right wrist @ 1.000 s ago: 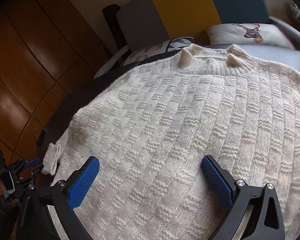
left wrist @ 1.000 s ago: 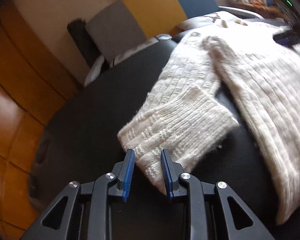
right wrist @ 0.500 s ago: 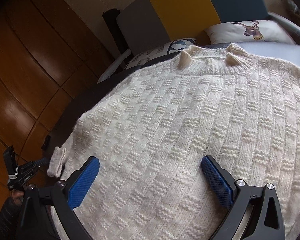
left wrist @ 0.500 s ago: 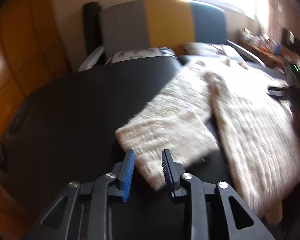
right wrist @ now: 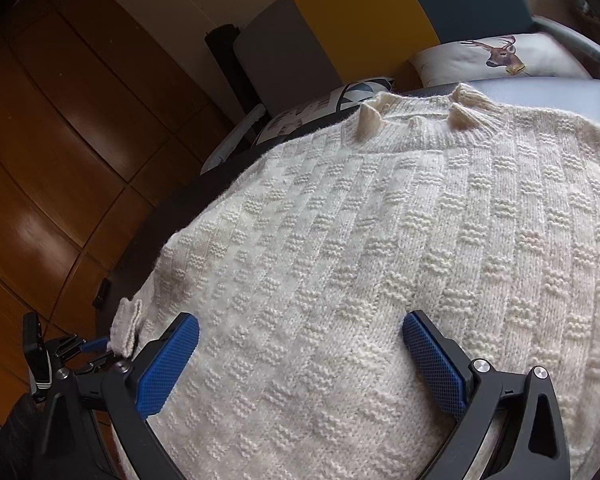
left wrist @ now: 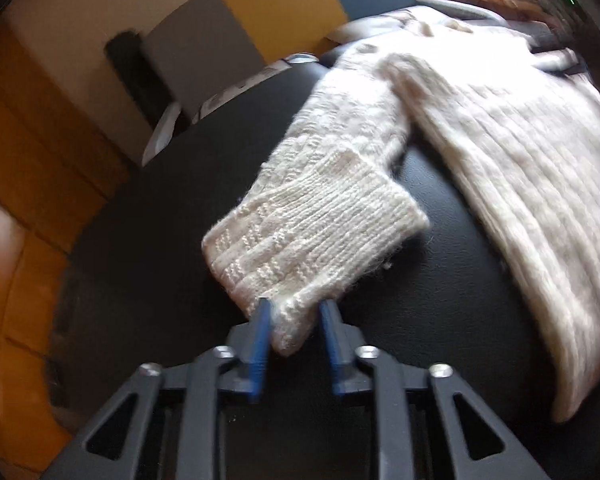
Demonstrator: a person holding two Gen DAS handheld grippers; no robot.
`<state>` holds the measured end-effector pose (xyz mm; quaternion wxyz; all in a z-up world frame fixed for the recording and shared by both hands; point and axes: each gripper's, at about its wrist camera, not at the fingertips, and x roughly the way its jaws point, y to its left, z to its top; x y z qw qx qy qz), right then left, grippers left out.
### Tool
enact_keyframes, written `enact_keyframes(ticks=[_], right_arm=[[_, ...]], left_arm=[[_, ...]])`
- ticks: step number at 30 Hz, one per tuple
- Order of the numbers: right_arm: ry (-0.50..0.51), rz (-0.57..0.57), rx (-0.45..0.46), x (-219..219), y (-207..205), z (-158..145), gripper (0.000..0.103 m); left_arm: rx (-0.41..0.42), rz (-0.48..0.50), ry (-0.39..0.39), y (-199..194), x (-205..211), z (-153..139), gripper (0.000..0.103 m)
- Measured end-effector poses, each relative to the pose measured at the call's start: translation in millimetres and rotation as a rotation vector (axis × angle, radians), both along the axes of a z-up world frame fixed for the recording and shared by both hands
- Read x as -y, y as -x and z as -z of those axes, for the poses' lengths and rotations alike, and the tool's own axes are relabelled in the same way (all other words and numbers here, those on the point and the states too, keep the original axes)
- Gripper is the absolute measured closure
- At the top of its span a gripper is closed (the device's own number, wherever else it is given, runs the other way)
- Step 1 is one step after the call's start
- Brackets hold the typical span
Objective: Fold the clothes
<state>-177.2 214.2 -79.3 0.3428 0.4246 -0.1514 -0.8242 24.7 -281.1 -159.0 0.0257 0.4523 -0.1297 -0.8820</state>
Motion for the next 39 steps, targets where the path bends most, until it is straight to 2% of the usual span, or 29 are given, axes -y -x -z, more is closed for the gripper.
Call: enact_keyframes(ticks=[2, 4, 7, 8, 9, 10, 12, 14, 17, 20, 21, 28, 30, 34, 37, 38, 39], right_arm=[[-0.002, 0.000, -0.001, 0, 0, 0, 0.000], [-0.004, -0.001, -0.003, 0, -1, 0, 0.000], [-0.009, -0.001, -0.004, 1, -1, 0, 0.000], [-0.007, -0.001, -0.003, 1, -1, 0, 0.000], [-0.005, -0.001, -0.003, 0, -1, 0, 0.000], [-0.003, -0.002, -0.003, 0, -1, 0, 0.000], [0.003, -0.001, -0.002, -1, -1, 0, 0.000], [0.011, 0.000, -0.001, -2, 0, 0, 0.000], [0.019, 0.001, 0.001, -3, 0, 0, 0.000], [0.021, 0.002, 0.001, -3, -1, 0, 0.000], [0.019, 0.002, 0.000, -2, -1, 0, 0.000], [0.010, 0.004, -0.002, -1, 0, 0, 0.000], [0.008, 0.004, -0.002, 0, 0, 0, 0.000], [0.007, 0.002, -0.002, -1, 0, 0, 0.000], [0.007, 0.000, -0.002, -1, 0, 0, 0.000], [0.007, 0.000, -0.003, -2, 0, 0, 0.000], [0.008, 0.000, -0.003, -2, 0, 0, 0.000]], left_arm=[[-0.080, -0.146, -0.235, 0, 38, -17, 0.101], [-0.174, -0.342, -0.468, -3, 88, -26, 0.103], [-0.258, -0.644, -0.791, -24, 164, -11, 0.103], [-0.262, -0.707, -0.844, -31, 179, -3, 0.103], [-0.249, -0.727, -0.838, -37, 183, 1, 0.103], [-0.231, -0.733, -0.815, -42, 184, 3, 0.103], [-0.208, -0.628, -0.705, -44, 163, -6, 0.096], [-0.197, -0.464, -0.471, -40, 120, -22, 0.086], [-0.162, -0.191, -0.133, -30, 49, -30, 0.081], [-0.114, -0.012, 0.083, -12, 8, -21, 0.080], [-0.095, 0.028, 0.126, -8, 0, -16, 0.080], [0.003, 0.223, 0.327, 2, -24, 2, 0.079], [0.019, 0.243, 0.368, 14, -24, 8, 0.076], [0.012, 0.203, 0.312, 32, -12, 3, 0.076], [0.042, 0.217, 0.341, 37, -18, 12, 0.072], [0.062, 0.210, 0.326, 38, -18, 18, 0.075], [0.067, 0.180, 0.244, 38, -11, 15, 0.080]])
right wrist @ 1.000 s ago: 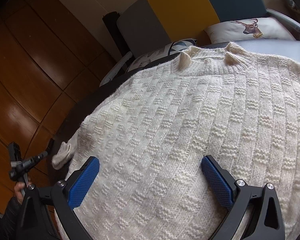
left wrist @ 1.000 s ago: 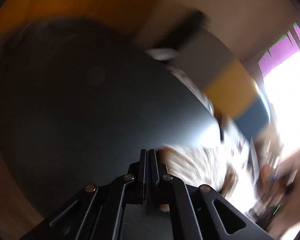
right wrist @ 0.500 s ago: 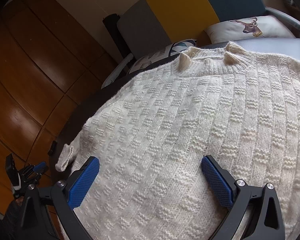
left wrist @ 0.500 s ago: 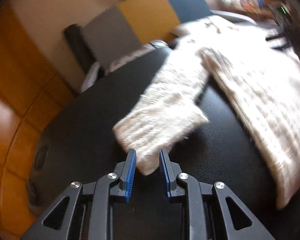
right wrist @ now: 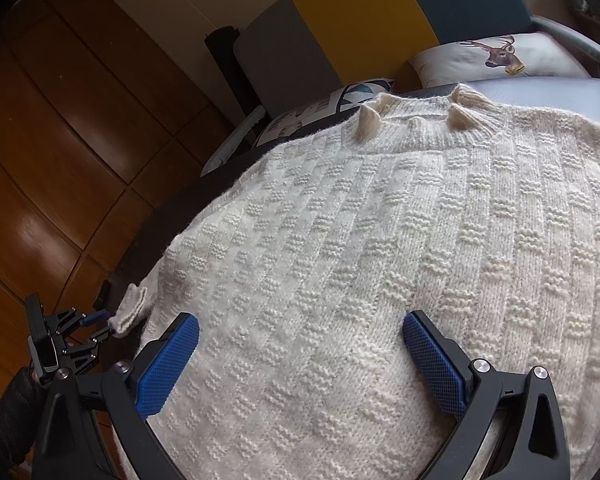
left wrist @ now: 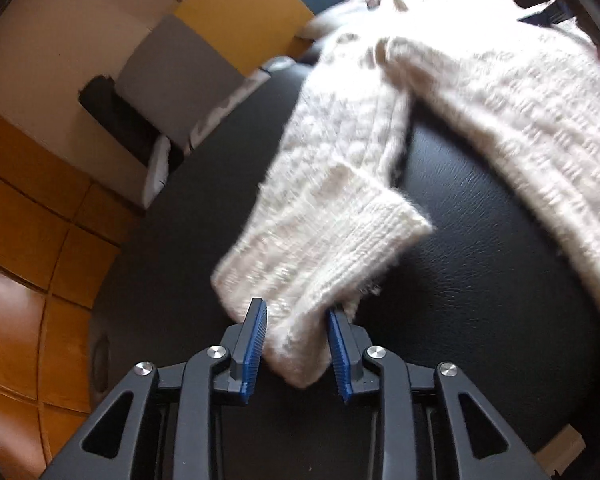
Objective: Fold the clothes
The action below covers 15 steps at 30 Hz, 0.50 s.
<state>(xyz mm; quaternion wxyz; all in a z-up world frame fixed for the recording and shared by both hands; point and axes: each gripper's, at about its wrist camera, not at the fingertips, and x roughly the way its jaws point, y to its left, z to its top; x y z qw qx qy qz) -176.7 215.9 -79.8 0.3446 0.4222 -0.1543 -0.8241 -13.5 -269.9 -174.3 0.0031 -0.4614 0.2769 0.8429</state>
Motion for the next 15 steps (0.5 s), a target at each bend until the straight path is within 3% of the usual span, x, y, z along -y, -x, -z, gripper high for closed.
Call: enact_keyframes(ticks=[1, 2, 6, 9, 13, 15], right_arm=[[0.001, 0.001, 0.000, 0, 0, 0, 0.000], [0.003, 0.001, 0.000, 0, 0, 0, 0.000], [0.004, 0.003, -0.001, -1, -1, 0, 0.000], [0.005, 0.004, 0.000, 0, -1, 0, 0.000], [0.011, 0.007, 0.001, -1, -1, 0, 0.000], [0.012, 0.007, 0.002, -2, 0, 0, 0.000]], left_arm=[[0.001, -0.041, -0.105, 1, 9, -7, 0.093], [0.002, -0.083, -0.210, 1, 19, -13, 0.097], [-0.130, -0.357, -0.717, -7, 92, -44, 0.098], [-0.306, -0.554, -1.069, -36, 151, -54, 0.098], [-0.338, -0.778, -1.143, -69, 186, -26, 0.098], [-0.277, -0.887, -1.141, -77, 192, -2, 0.098]])
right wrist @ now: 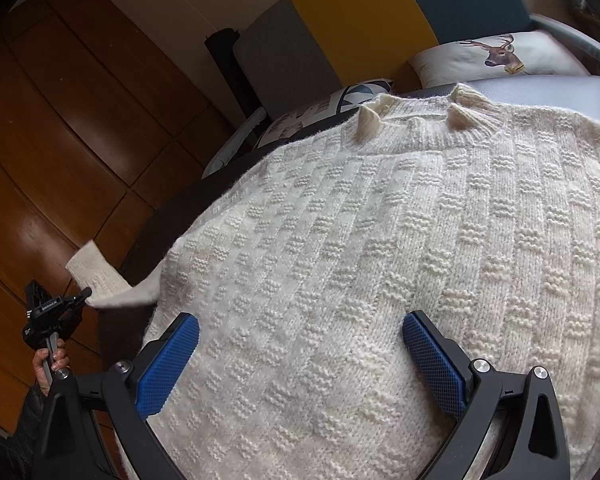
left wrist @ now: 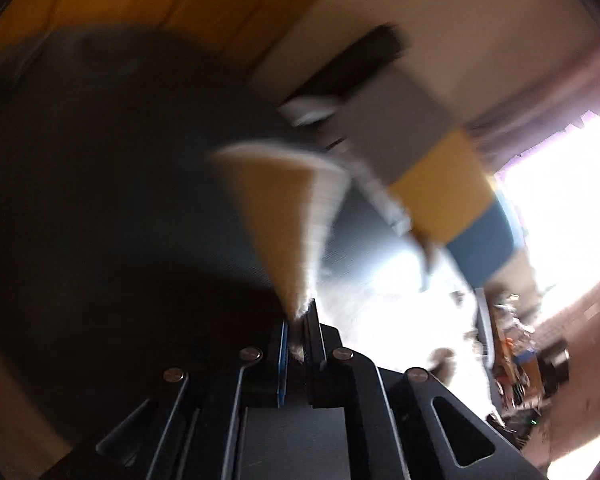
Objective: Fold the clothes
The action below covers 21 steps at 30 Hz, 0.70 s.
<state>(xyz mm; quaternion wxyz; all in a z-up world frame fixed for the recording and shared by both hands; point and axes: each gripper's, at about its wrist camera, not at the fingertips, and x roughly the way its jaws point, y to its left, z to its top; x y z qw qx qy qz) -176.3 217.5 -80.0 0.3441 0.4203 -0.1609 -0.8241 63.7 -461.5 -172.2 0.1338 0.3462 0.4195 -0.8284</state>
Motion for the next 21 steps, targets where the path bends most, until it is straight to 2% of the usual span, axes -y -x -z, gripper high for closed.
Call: enact_keyframes(ticks=[2, 6, 9, 12, 14, 17, 21], right_arm=[[0.001, 0.000, 0.001, -1, 1, 0, 0.000], [0.003, 0.001, 0.002, -1, 2, 0, 0.000], [0.004, 0.002, 0.004, -2, 3, 1, 0.000], [-0.022, 0.005, 0.016, 1, 6, -1, 0.000], [-0.087, 0.011, 0.043, 11, 10, -7, 0.000], [-0.109, 0.009, 0.041, 27, 21, -22, 0.000], [-0.173, -0.034, -0.031, 60, 48, -44, 0.000]], left_arm=[[0.054, -0.019, -0.037, -8, -2, 17, 0.097], [0.015, -0.121, -0.026, -40, -15, 0, 0.093], [-0.058, -0.138, 0.065, -50, -39, -29, 0.093], [-0.067, -0.009, 0.179, -21, -72, -53, 0.092], [-0.045, 0.082, 0.241, 12, -94, -57, 0.092], [0.003, 0.189, 0.306, 65, -115, -54, 0.092], [0.109, 0.256, 0.380, 125, -118, -31, 0.092]])
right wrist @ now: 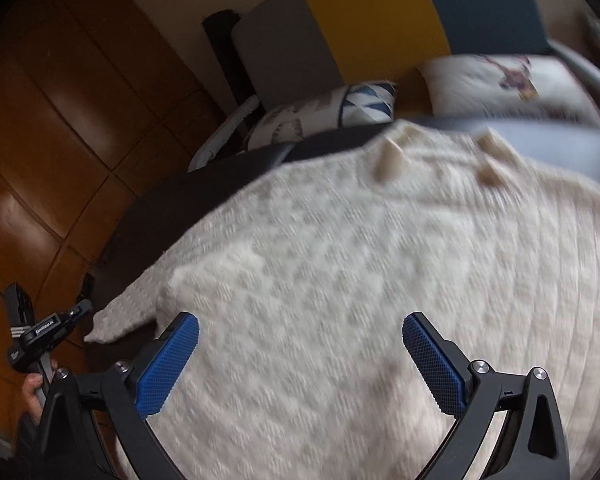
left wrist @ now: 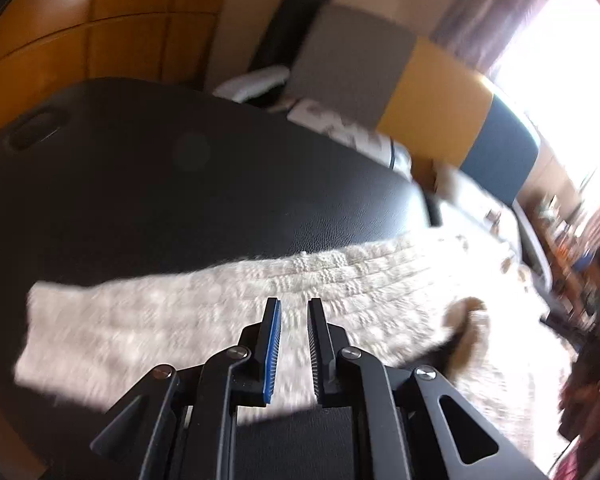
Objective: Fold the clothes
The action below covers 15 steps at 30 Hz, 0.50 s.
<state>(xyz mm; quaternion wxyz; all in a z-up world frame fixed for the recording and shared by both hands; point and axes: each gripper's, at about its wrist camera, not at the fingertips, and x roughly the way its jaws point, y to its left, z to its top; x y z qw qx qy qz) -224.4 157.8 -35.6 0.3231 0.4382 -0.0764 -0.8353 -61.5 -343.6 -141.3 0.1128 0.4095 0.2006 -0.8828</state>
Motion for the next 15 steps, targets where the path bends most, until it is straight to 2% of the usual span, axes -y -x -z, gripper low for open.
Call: enact_keyframes(ticks=[4, 8, 9, 11, 15], right_arm=[[-0.179, -0.049, -0.032, 45, 38, 2, 0.000], [-0.429, -0.076, -0.009, 76, 79, 37, 0.000], [-0.455, -0.085, -0.021, 79, 86, 44, 0.000], [-0.441, -0.101, -0.069, 79, 96, 45, 0.000], [-0.426, -0.159, -0.115, 77, 112, 47, 0.000]], left_arm=[[0.115, 0.010, 0.074, 40, 2, 25, 0.092], [0.100, 0.050, 0.212, 57, 5, 31, 0.088], [0.100, 0.070, 0.256, 64, 4, 33, 0.088], [0.101, 0.116, 0.338, 74, 6, 35, 0.087], [0.107, 0.178, 0.425, 91, 17, 35, 0.085]])
